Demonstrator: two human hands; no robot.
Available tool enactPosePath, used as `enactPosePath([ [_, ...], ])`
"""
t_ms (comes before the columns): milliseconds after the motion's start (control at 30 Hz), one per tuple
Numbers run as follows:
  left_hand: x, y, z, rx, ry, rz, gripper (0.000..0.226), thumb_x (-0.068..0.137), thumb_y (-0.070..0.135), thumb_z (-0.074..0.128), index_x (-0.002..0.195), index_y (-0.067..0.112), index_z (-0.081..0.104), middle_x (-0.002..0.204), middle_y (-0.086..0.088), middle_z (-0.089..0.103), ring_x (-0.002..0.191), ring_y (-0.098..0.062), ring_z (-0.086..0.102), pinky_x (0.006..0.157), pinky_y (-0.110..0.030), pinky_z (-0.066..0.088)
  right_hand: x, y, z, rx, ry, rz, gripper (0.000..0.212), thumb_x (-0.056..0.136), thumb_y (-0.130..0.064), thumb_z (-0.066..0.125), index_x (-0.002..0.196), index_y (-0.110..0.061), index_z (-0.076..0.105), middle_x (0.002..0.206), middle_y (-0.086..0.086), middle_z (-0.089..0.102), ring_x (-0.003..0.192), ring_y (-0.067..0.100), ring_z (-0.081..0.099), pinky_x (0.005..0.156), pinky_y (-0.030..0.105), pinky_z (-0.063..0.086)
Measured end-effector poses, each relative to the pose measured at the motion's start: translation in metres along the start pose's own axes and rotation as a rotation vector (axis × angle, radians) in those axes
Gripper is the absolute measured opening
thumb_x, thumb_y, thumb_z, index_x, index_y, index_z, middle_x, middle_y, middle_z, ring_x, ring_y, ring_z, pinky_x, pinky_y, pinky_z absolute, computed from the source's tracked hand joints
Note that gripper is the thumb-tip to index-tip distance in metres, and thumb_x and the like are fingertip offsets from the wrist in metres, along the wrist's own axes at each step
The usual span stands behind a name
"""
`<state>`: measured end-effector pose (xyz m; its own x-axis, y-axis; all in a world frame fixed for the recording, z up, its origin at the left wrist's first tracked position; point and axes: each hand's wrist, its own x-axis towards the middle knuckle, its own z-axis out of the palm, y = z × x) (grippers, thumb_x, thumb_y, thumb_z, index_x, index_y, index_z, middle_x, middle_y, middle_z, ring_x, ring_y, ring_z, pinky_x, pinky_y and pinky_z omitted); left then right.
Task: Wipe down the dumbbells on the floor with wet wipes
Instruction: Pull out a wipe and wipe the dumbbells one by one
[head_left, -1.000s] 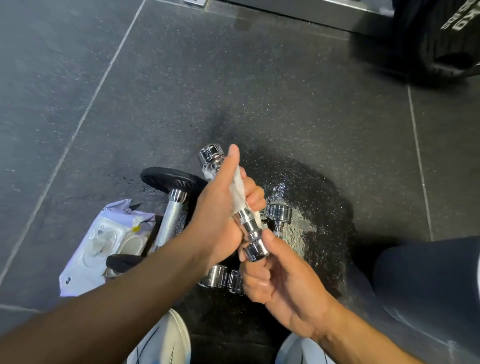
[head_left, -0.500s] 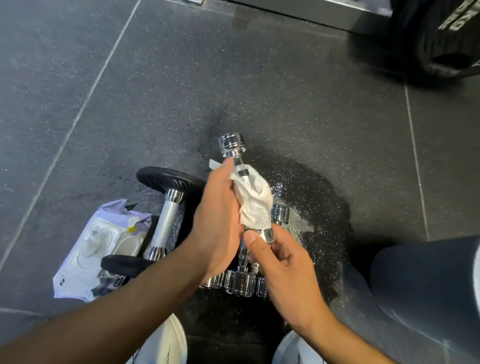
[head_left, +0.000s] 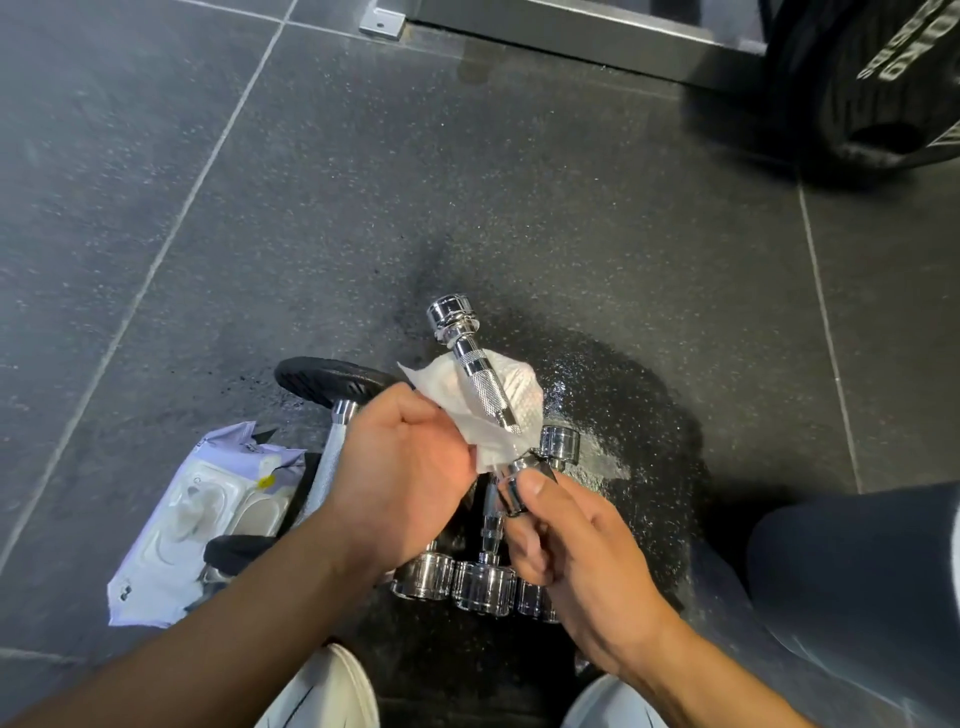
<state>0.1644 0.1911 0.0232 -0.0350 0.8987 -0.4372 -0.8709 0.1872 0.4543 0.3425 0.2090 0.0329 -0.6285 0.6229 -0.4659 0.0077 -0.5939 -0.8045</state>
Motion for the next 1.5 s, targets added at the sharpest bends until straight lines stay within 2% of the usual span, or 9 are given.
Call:
enactPosePath([
  [100,-0.002,0.001,0.005,0.075,-0.019,0.004,0.057,0.104,0.028,0.038,0.143,-0.015,0.037,0.131,-0.026,0.051,0.115,-0.034,0.048,0.106,-0.049,0.035,-0.002,0.001,-0.005,-0.073,-0.025,-0.035,0.031,0.093,-0.041,0.067,0.073,-0.018,0.059,0.063,0.013,0.035,0.058,0.021,0.029,0.055,0.028,0.031],
  [267,-0.001,0.006,0.013,0.106,0.045,0.009,0.045,0.105,0.039,0.045,0.123,0.003,0.065,0.108,-0.015,0.07,0.098,-0.027,0.068,0.093,-0.042,0.05,-0.006,0.004,-0.01,-0.204,-0.07,-0.074,0.042,0.096,-0.042,0.064,0.072,-0.009,0.052,0.064,0.012,0.041,0.06,0.023,0.034,0.058,0.027,0.035],
  [400,0.004,0.005,0.02,-0.052,0.096,0.066,0.016,0.094,0.024,0.05,0.08,0.019,0.052,0.071,0.003,0.041,0.063,-0.012,0.042,0.064,-0.026,0.043,-0.007,0.003,-0.004,-0.247,-0.086,-0.045,0.041,0.092,-0.047,0.069,0.07,-0.015,0.054,0.063,0.01,0.042,0.059,0.024,0.032,0.056,0.026,0.032],
  [633,0.01,0.012,0.02,-0.322,-0.071,-0.019,0.022,0.082,0.023,0.049,0.063,0.024,0.037,0.047,0.01,0.032,0.039,-0.004,0.03,0.041,-0.019,0.03,-0.009,0.01,0.029,0.571,-0.323,0.346,0.048,0.09,-0.052,0.071,0.09,-0.007,0.053,0.058,-0.004,0.045,0.049,0.008,0.034,0.05,0.021,0.028],
  [867,0.013,0.02,0.03,-0.056,0.116,0.085,0.028,0.086,0.019,0.043,0.061,0.023,0.031,0.052,0.008,0.022,0.041,-0.008,0.019,0.038,-0.021,0.025,-0.004,-0.004,0.028,-0.275,0.032,-0.035,0.043,0.091,-0.047,0.072,0.07,-0.019,0.048,0.062,0.005,0.034,0.057,0.023,0.029,0.051,0.031,0.025],
  [1000,0.011,0.011,0.042,0.188,0.188,0.188,0.03,0.094,0.01,0.04,0.069,0.022,0.028,0.062,0.001,0.023,0.052,-0.014,0.02,0.048,-0.028,0.023,-0.007,-0.006,0.021,-0.885,0.242,-0.299,0.04,0.089,-0.055,0.071,0.075,-0.026,0.047,0.06,-0.011,0.045,0.055,0.01,0.041,0.052,0.017,0.029],
  [1200,0.0,0.012,0.042,0.344,-0.034,0.138,0.025,0.102,0.023,0.054,0.085,0.012,0.041,0.074,-0.009,0.04,0.069,-0.024,0.041,0.064,-0.034,0.038,-0.009,-0.019,0.011,-0.399,0.001,-0.221,0.029,0.093,-0.042,0.071,0.09,-0.013,0.065,0.07,0.019,0.04,0.063,0.032,0.035,0.058,0.043,0.033],
  [1333,-0.007,0.011,0.041,0.503,-0.079,0.094,0.032,0.098,0.035,0.058,0.081,0.008,0.052,0.083,-0.015,0.048,0.081,-0.031,0.044,0.071,-0.04,0.04,-0.001,-0.026,0.009,-0.19,-0.149,-0.168,0.019,0.097,-0.035,0.064,0.08,-0.027,0.064,0.066,0.009,0.041,0.059,0.019,0.035,0.056,0.03,0.032],
  [1500,-0.013,0.001,0.031,0.748,-0.055,0.01,0.026,0.1,0.028,0.059,0.099,0.003,0.058,0.075,-0.015,0.065,0.059,-0.032,0.058,0.053,-0.039,0.049,0.012,-0.028,-0.011,-0.521,-0.241,-0.122,0.031,0.095,-0.061,0.056,0.092,-0.033,0.069,0.078,-0.003,0.068,0.067,0.026,0.055,0.066,0.043,0.045],
])
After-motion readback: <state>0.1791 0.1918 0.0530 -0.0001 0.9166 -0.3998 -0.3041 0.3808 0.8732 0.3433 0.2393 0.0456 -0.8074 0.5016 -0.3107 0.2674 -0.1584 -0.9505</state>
